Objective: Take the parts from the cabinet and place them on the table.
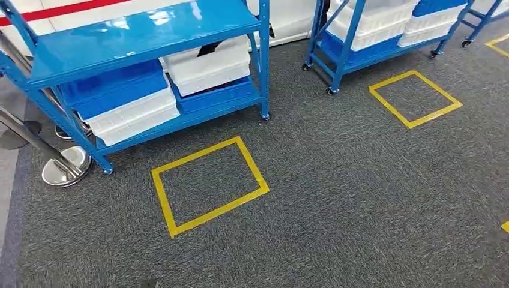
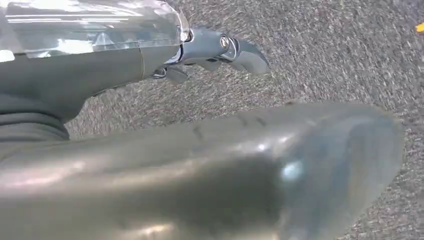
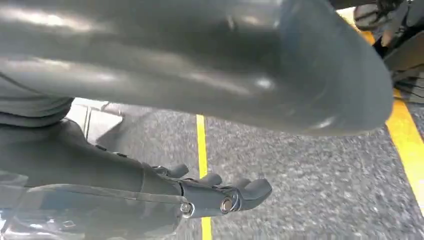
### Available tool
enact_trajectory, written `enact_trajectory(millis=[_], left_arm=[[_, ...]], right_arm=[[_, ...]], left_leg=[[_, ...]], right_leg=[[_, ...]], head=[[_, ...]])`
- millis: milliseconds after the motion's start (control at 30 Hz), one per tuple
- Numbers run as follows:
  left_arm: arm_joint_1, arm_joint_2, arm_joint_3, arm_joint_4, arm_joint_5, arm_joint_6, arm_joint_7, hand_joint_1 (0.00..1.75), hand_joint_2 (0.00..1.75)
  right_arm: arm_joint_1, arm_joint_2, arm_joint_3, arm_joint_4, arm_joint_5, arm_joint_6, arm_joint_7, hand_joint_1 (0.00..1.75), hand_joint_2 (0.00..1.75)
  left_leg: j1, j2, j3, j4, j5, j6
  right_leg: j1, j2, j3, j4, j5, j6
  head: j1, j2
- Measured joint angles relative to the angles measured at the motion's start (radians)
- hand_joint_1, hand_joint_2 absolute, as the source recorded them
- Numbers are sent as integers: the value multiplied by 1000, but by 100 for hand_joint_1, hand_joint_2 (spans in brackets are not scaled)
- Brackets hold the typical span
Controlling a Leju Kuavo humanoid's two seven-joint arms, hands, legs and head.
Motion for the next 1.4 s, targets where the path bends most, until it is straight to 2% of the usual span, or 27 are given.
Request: enact_trajectory(millis=[33,167,200,233,267,333,367,433,500,533,667,700,733,767,833,900,933,1000,1033,1067,1167,1200,1233,1267,1300,1367,1400], left_arm=[[-3,1,0,0,0,0,-1,0,0],[1,0,0,0,-1,-4,-3,0,0],[3,0,0,0,-1,-6,-4,0,0],[1,0,0,0,-1,-8,-5,0,0],[-3,0,0,0,-1,-8,-5,0,0],[-5,-1,0,0,-1,-8,-5,0,0],[-3,-1,0,0,-1,-10,-5,0,0],[0,-3,0,0,-1,-11,-5,0,0],[-1,-3,0,0,-1,-11,-5,0,0],[-1,-3,0,0,-1,-11,-5,0,0],[1,-3,0,0,-3,-15,-6,0,0],[2,-2,0,0,-3,-17,-7,0,0],[2,-2,0,0,-3,-20,-10,0,0],[0,-2,0,0,-3,-23,-13,0,0],[-4,-2,0,0,-3,-24,-20,0,0],[-1,-2,0,0,-2,-26,-23,0,0],[1,-2,0,0,-2,-26,-23,0,0],[1,0,0,0,-3,-27,-24,0,0],[-1,1,0,0,-3,-29,-25,0,0],[-4,4,0,0,-4,-31,-25,0,0],[-2,5,0,0,-4,-40,-29,0,0],[-1,5,0,0,-3,-44,-33,0,0],[1,3,0,0,-3,-45,-37,0,0],[-1,4,0,0,-2,-47,-39,0,0],[-4,4,0,0,-3,-47,-40,0,0],[-4,4,0,0,-3,-51,-41,0,0],[-3,4,0,0,-3,-52,-41,0,0]], right_arm=[[2,0,0,0,0,0,0,0,0],[-10,0,-1,0,0,4,-1,0,0],[-10,-1,-1,0,0,5,-1,0,0],[-5,-3,-1,0,0,5,0,0,0],[-3,-3,-1,0,0,5,0,0,0],[-1,-4,-2,0,0,7,0,0,0],[0,-4,-2,0,0,7,0,0,0],[1,-5,-2,0,0,7,0,0,0],[1,-8,-2,0,0,7,0,0,0],[4,-8,-2,0,0,7,0,0,0],[-3,-8,-2,0,-2,10,0,0,0],[-3,-8,-2,0,-1,12,0,0,0],[-2,-10,-2,0,0,14,1,0,0],[1,-10,-2,0,1,14,0,0,0],[4,-10,-2,0,5,16,0,0,0],[3,-10,-2,0,6,16,0,0,0],[2,-10,-2,0,6,16,0,0,0],[1,-10,-2,0,8,16,0,0,0],[1,-9,-2,0,9,17,0,0,0],[1,-8,-2,0,9,18,0,0,0],[-7,-8,-2,0,11,6,0,0,0],[-11,-8,-2,0,6,-9,-4,0,0],[-8,-9,-4,0,-4,-20,-4,0,0],[-5,-8,-8,0,-12,-27,-3,0,0],[-4,-8,-13,0,-16,-29,1,0,0],[-2,-8,-20,0,-21,-30,4,0,0],[-1,-8,-24,0,-22,-30,5,0,0]], left_leg=[[-12,49,17,-40,-13,12],[-17,9,12,-57,-1,29],[-2,2,26,-70,10,32],[-1,-9,29,-76,14,35],[-1,-18,25,-76,17,40],[-1,-40,21,-76,17,41],[0,-50,21,-74,17,40],[4,-74,23,-71,16,36],[10,-100,23,-60,11,24],[8,-109,17,-52,6,16],[12,-136,5,-56,11,-15],[13,-130,5,-48,6,-18],[9,-81,-5,-23,-13,-20],[10,-56,-32,34,-50,-23],[12,-42,-111,203,-130,-28],[12,-40,-137,262,-133,-27],[11,-38,-117,224,-104,-24],[5,-18,-23,43,-15,-7],[-5,29,16,-34,2,7],[-14,56,19,-47,-9,16],[-20,21,13,-51,-5,25],[-10,9,28,-70,4,33],[-6,1,34,-81,11,34],[-3,-3,35,-85,15,42],[-2,-11,33,-85,15,44],[-3,-26,34,-84,13,45],[-2,-34,36,-82,11,43]], right_leg=[[4,-9,2,0,-3,5],[4,-43,11,-5,-5,23],[0,-23,12,3,-14,32],[-2,26,1,29,-33,38],[-5,54,-33,92,-73,41],[-13,68,-115,254,-141,49],[-15,69,-139,297,-145,53],[-21,70,-120,242,-82,59],[-31,96,-36,58,16,65],[-36,141,-18,18,8,66],[-21,108,-21,14,14,32],[-28,95,-19,5,20,20],[-27,86,-18,3,20,14],[-25,76,-19,3,20,9],[-18,49,-21,3,17,4],[-13,28,-20,3,16,2],[-11,18,-18,3,14,2],[-6,-4,-10,3,10,3],[-6,-12,-6,2,8,5],[2,-22,-5,6,4,12],[-5,-48,2,-2,4,26],[0,-55,6,-5,-1,34],[-7,-8,7,13,-9,39],[-9,36,-19,62,-42,41],[-11,59,-55,133,-80,42],[-15,70,-136,280,-131,50],[-16,70,-153,298,-120,52]], head=[[0,0],[0,0],[0,0],[0,0],[0,0],[0,0],[0,0],[0,0],[0,0],[0,0],[0,0],[0,0],[0,0],[0,0],[0,0],[0,0],[0,0],[0,0],[0,0],[0,0],[0,0],[0,0],[1,0],[1,0],[1,0],[1,0],[1,0]])
